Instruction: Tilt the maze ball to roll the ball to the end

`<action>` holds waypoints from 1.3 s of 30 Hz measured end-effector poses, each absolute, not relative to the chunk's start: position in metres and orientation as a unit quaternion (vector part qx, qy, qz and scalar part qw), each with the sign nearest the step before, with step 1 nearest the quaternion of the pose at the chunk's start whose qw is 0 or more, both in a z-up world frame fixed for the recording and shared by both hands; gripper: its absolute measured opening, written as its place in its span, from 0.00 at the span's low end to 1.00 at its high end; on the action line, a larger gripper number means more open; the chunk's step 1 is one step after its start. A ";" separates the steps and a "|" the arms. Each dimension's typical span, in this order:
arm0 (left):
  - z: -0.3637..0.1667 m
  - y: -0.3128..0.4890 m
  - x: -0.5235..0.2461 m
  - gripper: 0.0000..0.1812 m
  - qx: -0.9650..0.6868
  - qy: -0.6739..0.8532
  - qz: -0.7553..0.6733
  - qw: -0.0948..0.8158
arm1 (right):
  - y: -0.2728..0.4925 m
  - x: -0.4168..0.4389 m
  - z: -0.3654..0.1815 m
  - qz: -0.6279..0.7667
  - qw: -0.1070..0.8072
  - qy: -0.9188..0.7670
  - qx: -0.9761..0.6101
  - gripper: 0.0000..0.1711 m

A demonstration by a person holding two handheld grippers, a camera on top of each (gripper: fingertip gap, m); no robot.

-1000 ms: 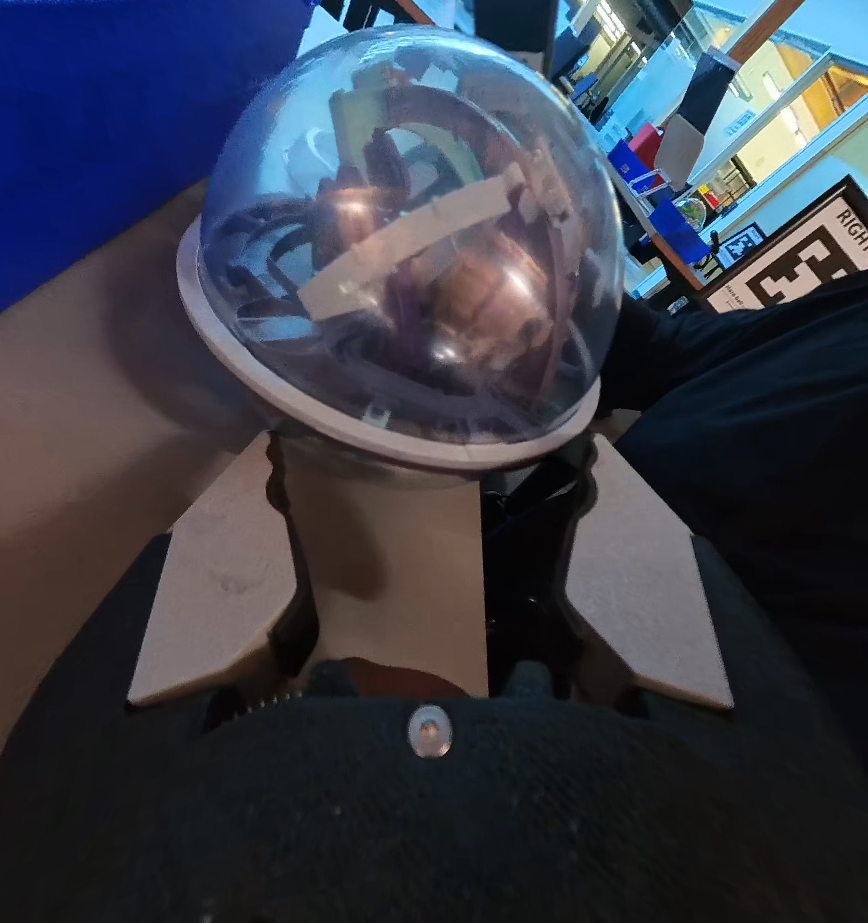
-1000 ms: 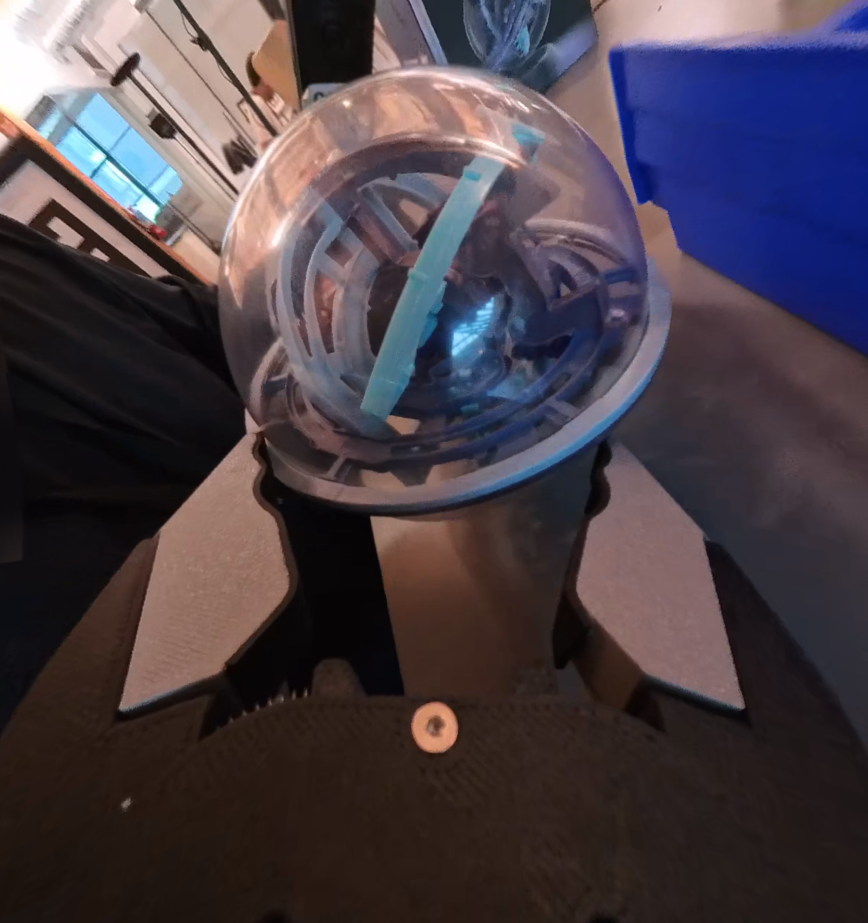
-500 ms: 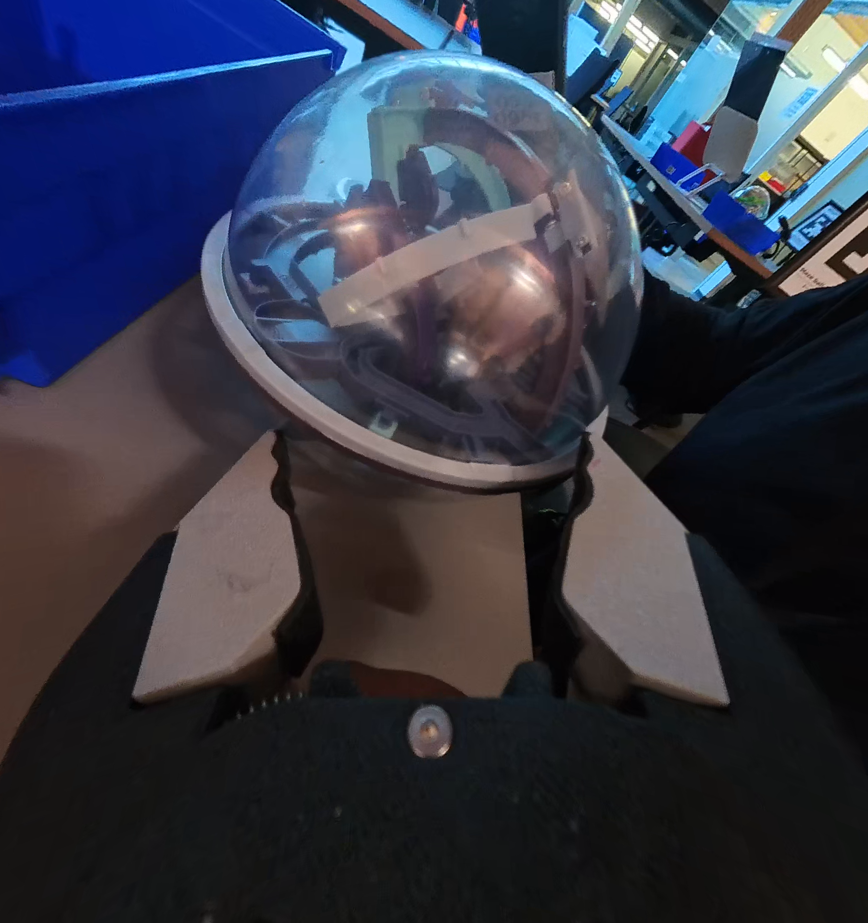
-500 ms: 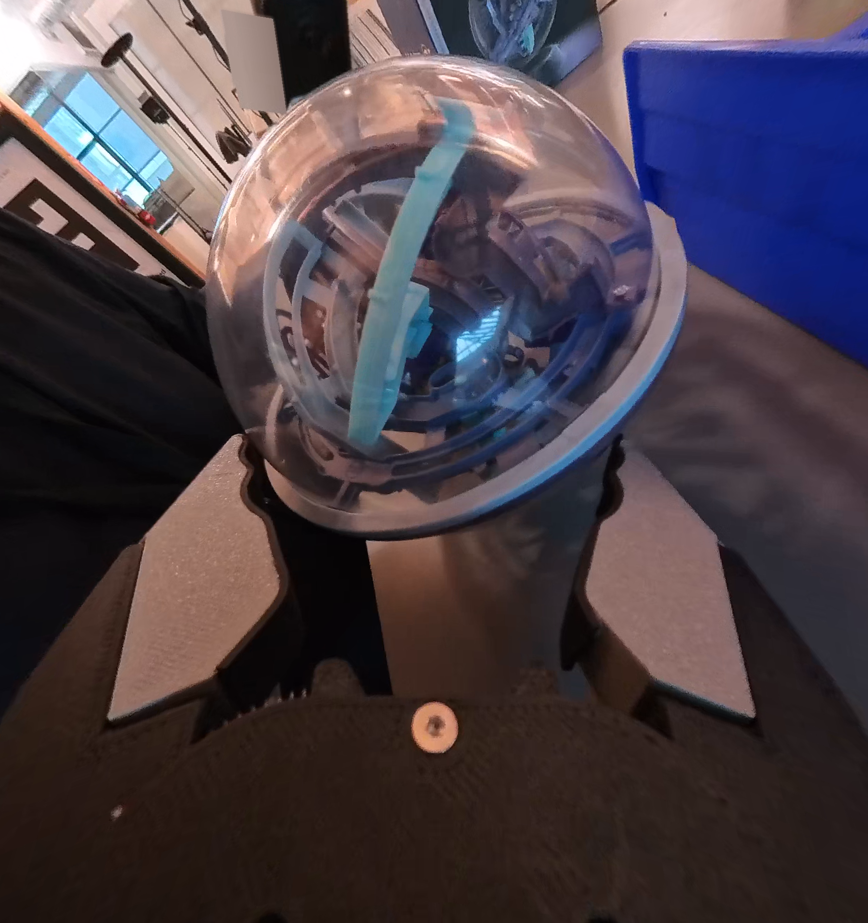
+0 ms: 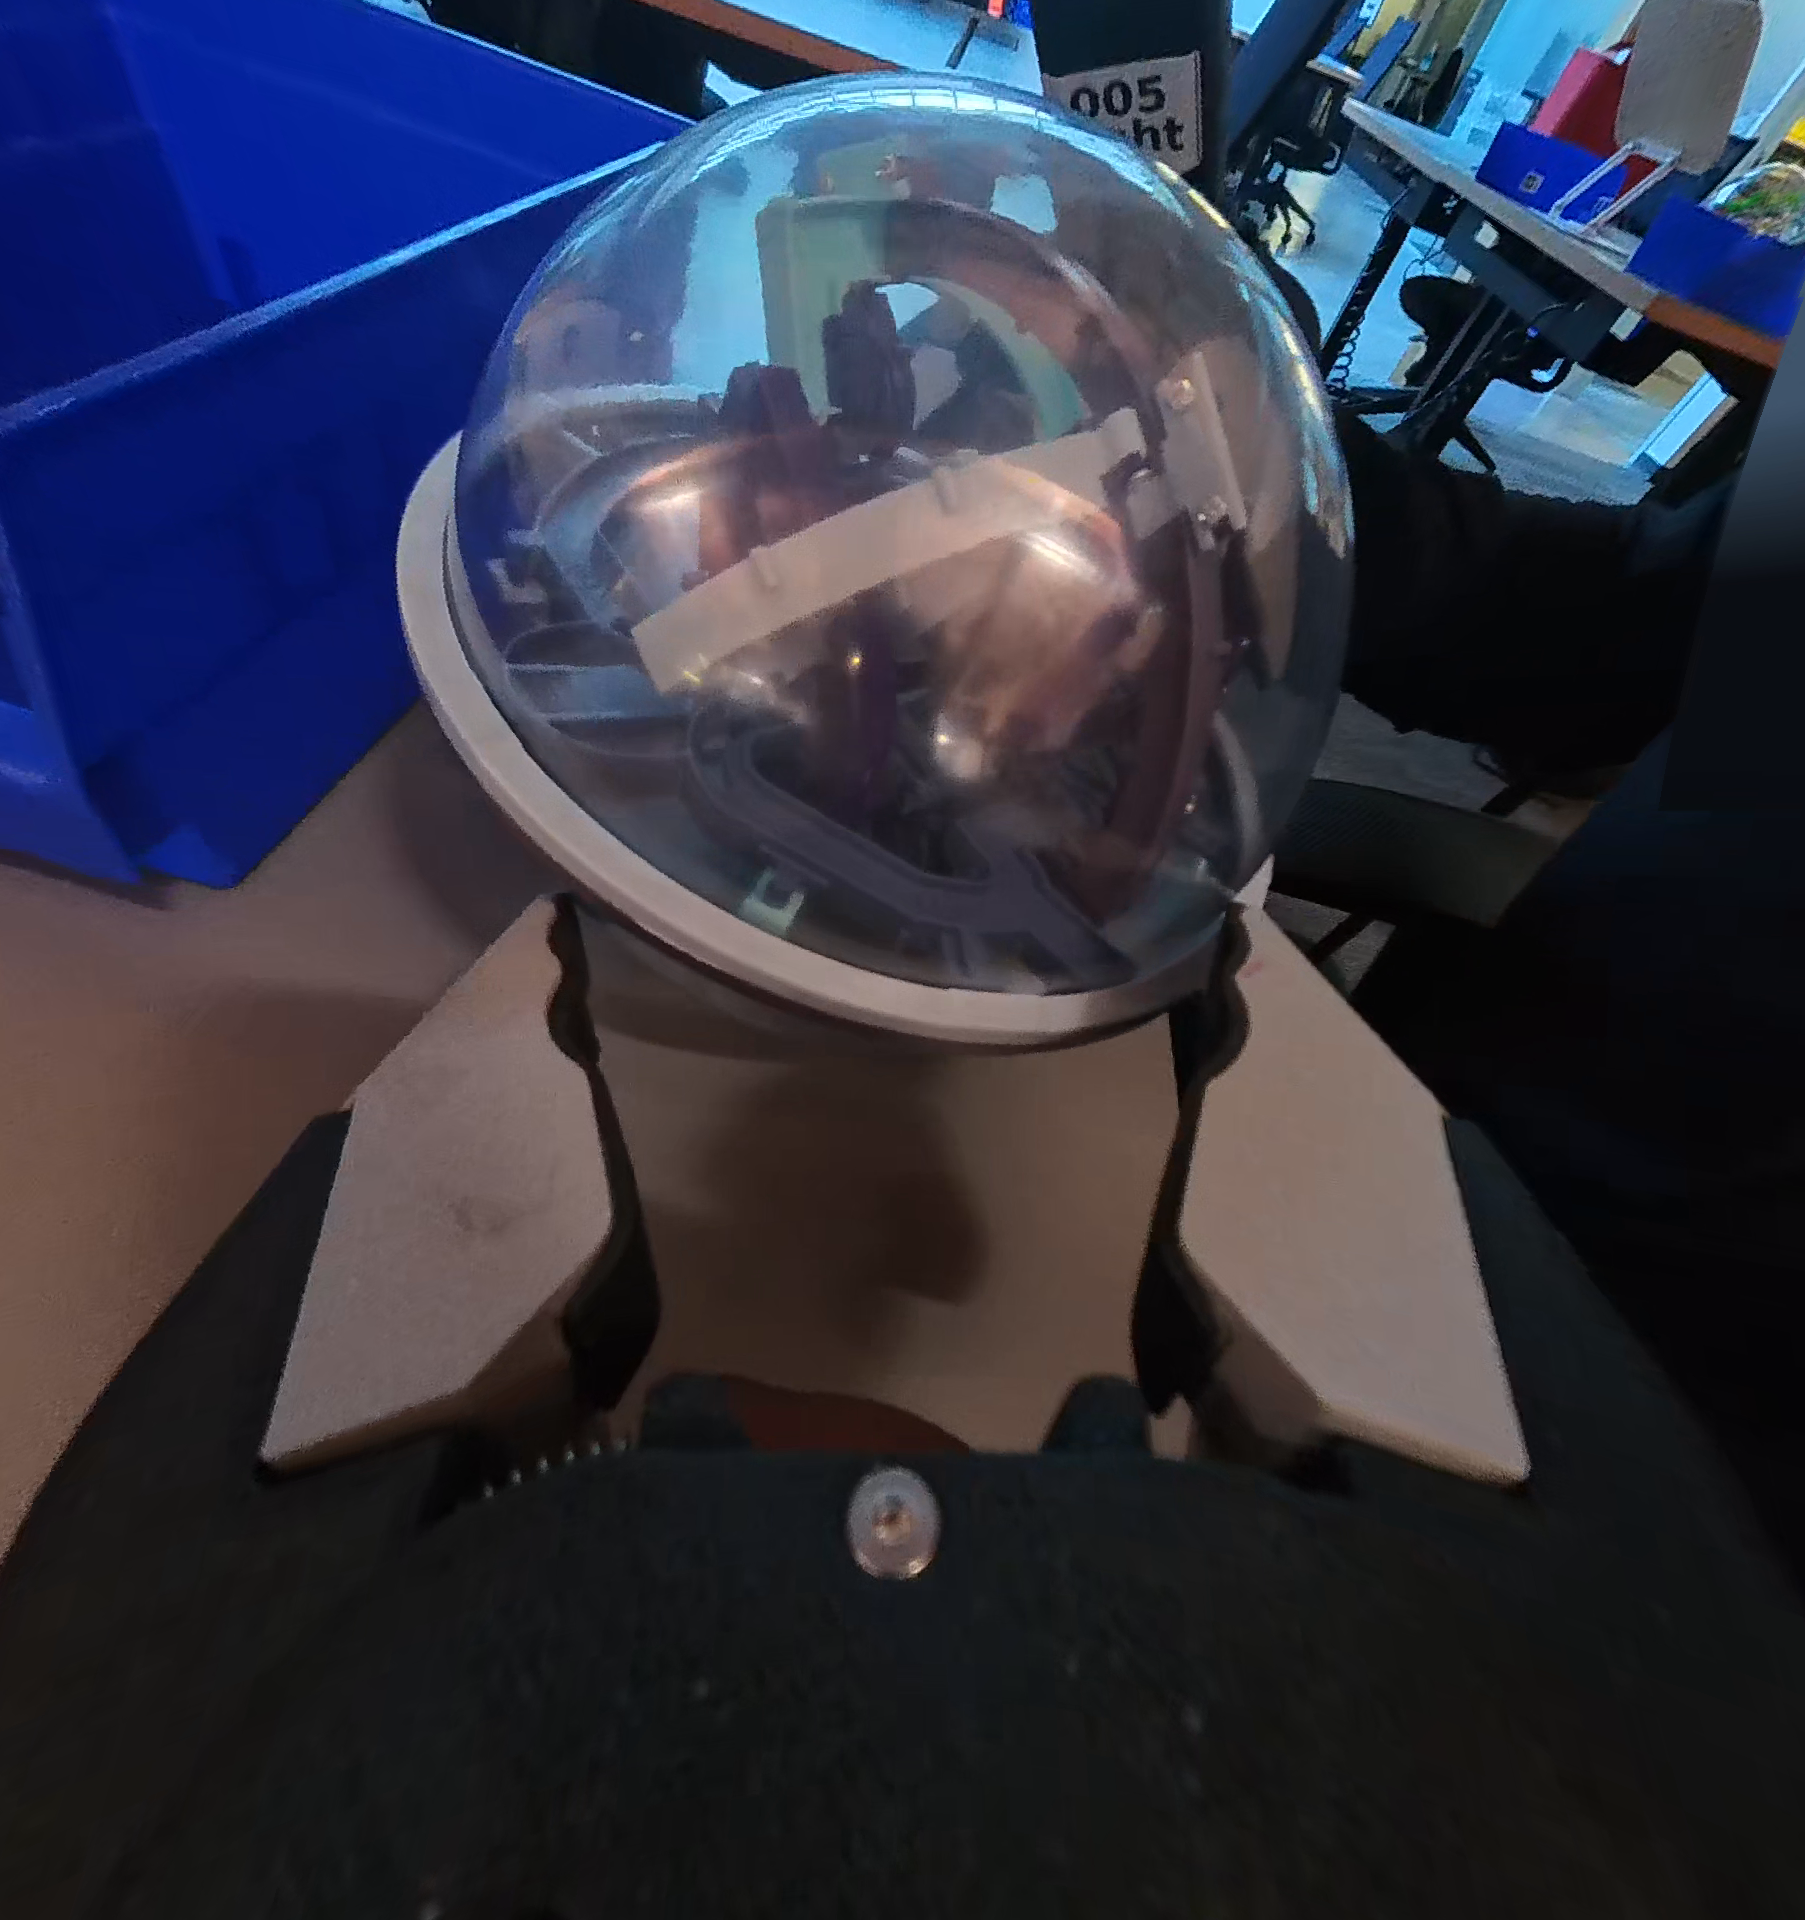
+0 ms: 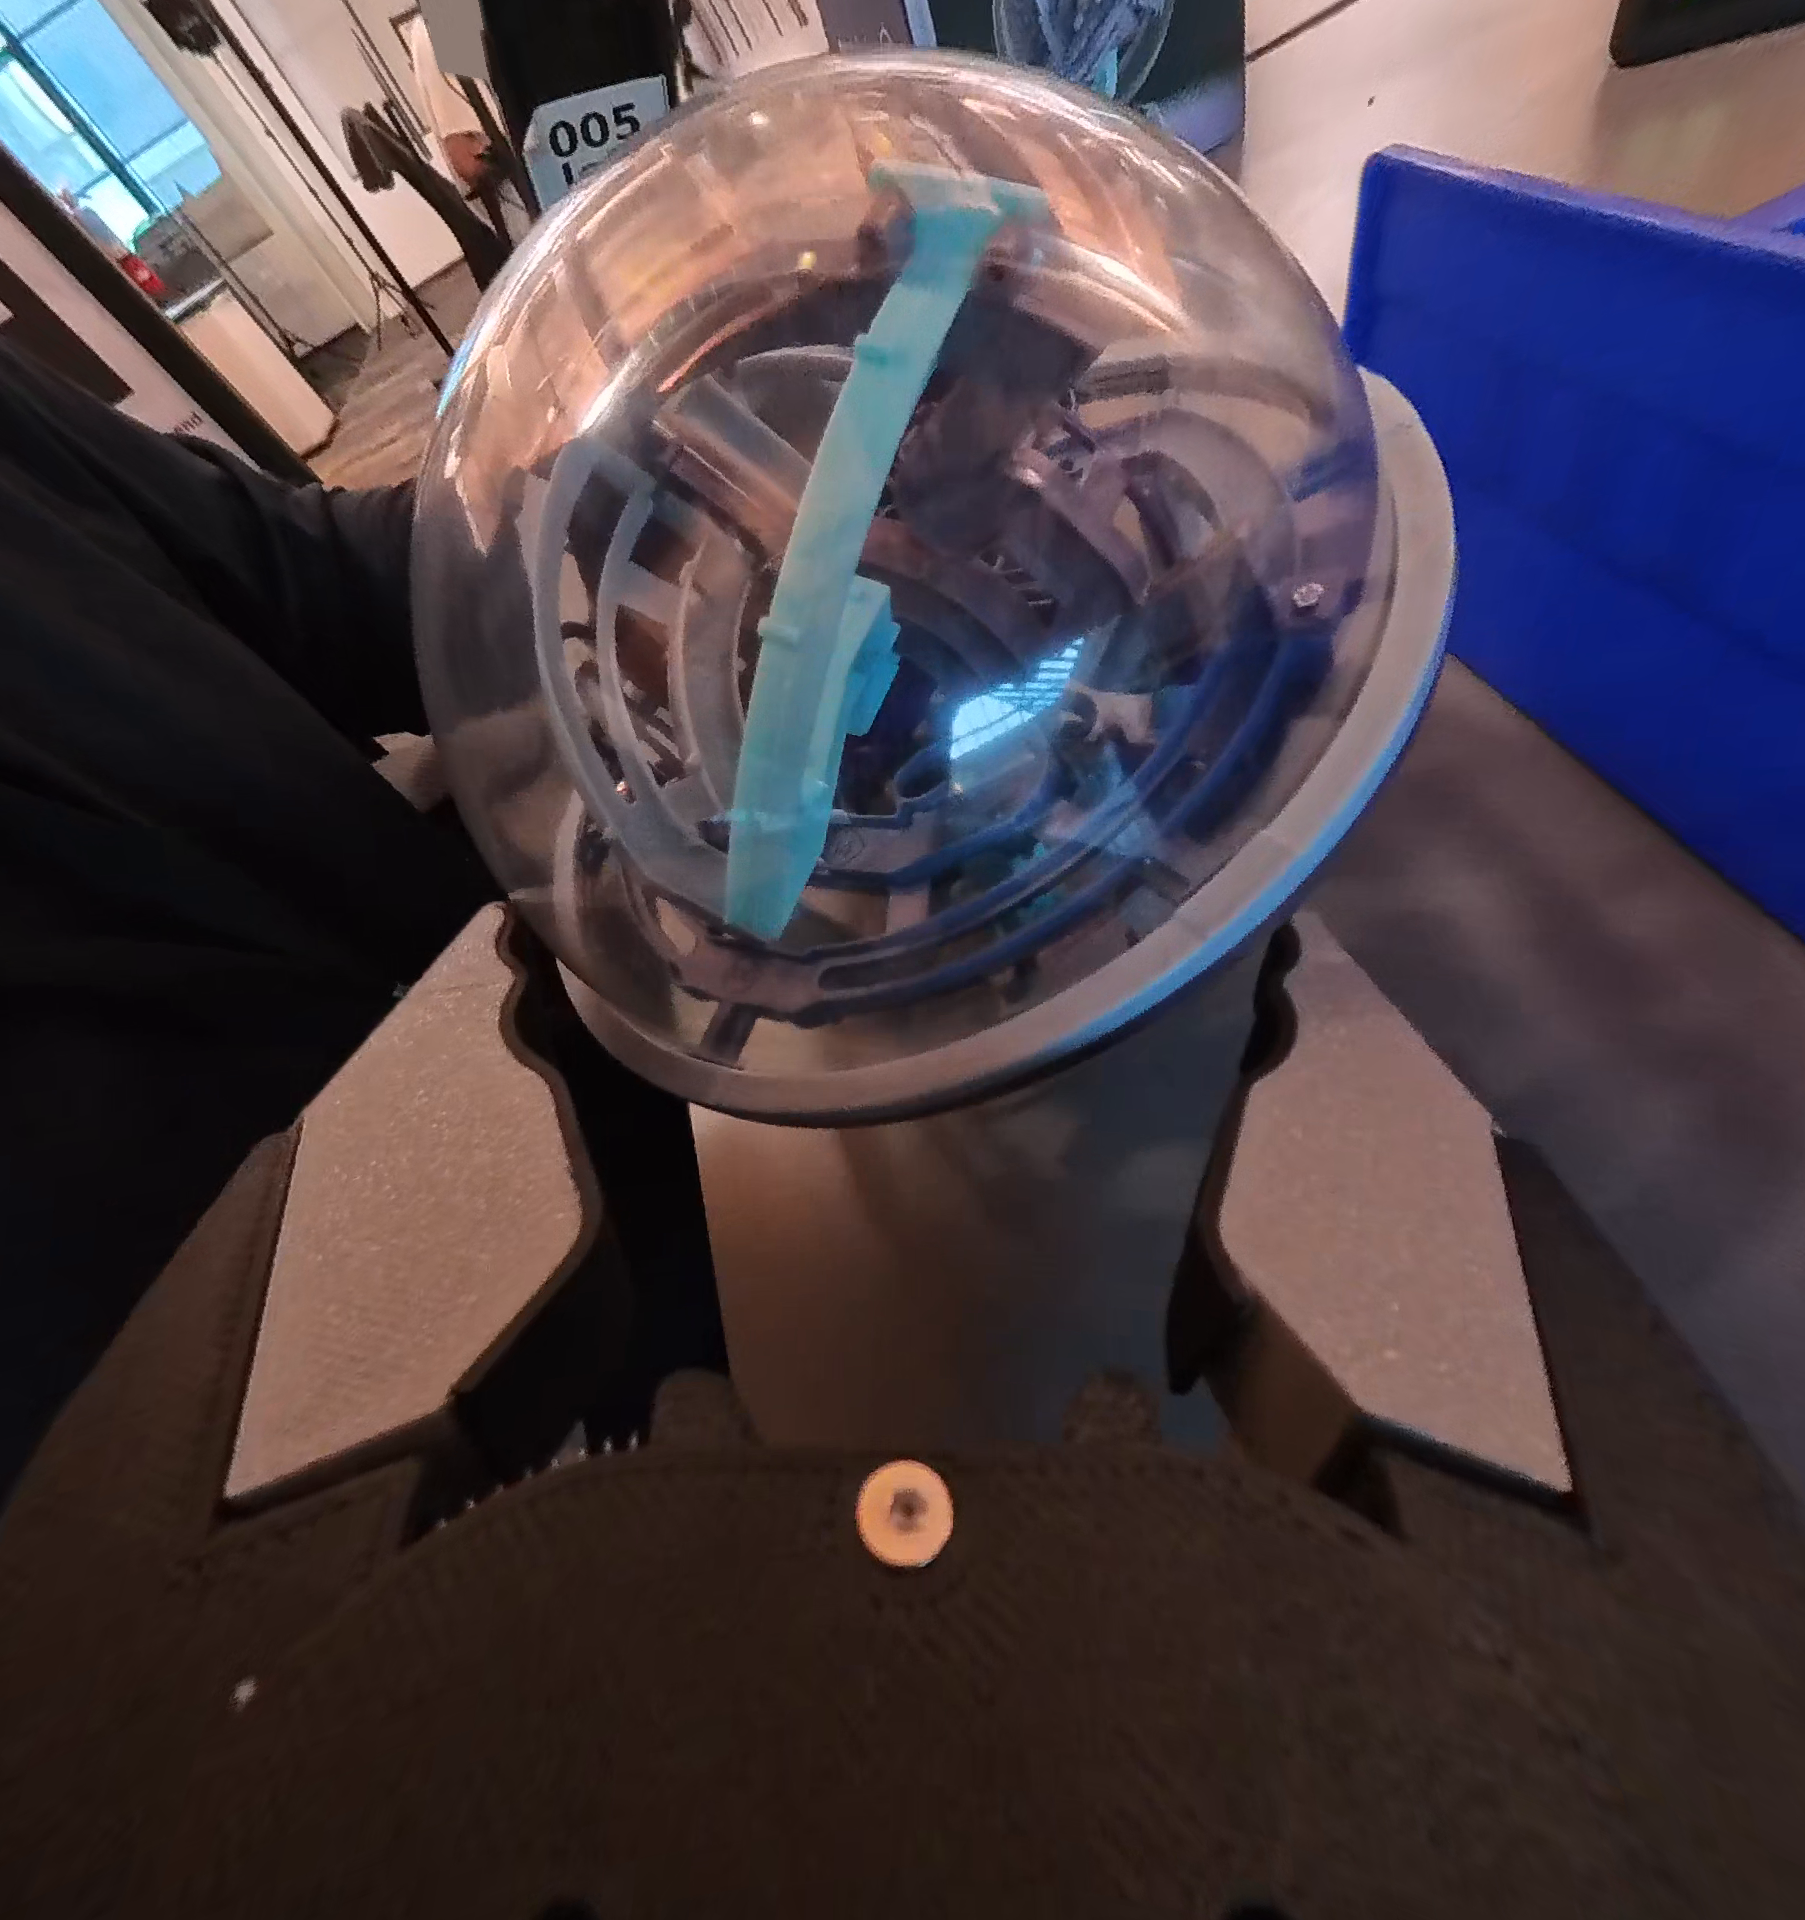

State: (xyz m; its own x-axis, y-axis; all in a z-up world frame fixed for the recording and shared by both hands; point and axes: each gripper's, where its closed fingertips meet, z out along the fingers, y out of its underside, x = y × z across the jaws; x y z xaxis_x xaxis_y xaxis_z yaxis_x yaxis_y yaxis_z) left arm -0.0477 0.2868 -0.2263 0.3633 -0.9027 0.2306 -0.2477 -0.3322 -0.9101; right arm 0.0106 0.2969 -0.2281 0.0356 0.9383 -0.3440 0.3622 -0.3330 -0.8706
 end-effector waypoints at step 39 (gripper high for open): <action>-0.215 0.292 -0.058 0.67 -0.725 0.387 -0.388 0.418 | 0.294 -0.001 -0.236 0.510 0.249 -0.476 -0.672 0.77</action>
